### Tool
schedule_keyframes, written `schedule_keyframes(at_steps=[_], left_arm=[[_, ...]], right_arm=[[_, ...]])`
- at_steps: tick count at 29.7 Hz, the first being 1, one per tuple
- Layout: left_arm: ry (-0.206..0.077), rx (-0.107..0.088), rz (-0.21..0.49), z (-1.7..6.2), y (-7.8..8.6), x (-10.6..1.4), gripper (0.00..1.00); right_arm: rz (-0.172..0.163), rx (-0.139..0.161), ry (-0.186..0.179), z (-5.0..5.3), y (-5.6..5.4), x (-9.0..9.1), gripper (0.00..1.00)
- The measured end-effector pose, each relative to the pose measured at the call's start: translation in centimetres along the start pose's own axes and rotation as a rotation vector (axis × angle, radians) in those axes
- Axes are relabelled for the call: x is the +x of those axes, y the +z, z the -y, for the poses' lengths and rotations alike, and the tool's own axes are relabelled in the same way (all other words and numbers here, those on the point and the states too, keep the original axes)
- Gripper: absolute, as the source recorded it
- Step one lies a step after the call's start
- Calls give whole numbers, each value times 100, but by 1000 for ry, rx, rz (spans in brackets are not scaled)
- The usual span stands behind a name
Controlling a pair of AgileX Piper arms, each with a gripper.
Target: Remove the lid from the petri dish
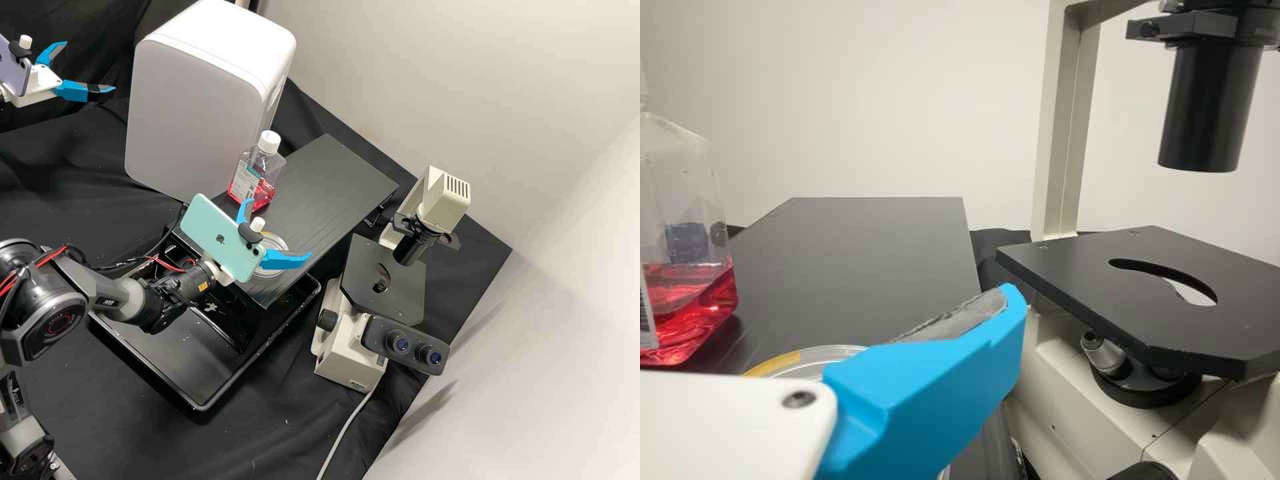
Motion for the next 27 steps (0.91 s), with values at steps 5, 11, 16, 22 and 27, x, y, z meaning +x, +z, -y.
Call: schedule_keyframes(at_steps=[5,11,16,22,27], left_arm=[[0,0,0,0,0,0,100],[0,0,0,0,0,0,100],[0,0,2,1,6,0,100],[-4,-16,16,19,95,-2,100],[-20,-58,51,83,322,-18,100]], right_arm=[[0,0,0,0,0,0,100],[0,0,0,0,0,0,100],[0,0,0,0,0,0,100],[0,0,0,0,0,0,100],[0,0,0,0,0,0,100]])
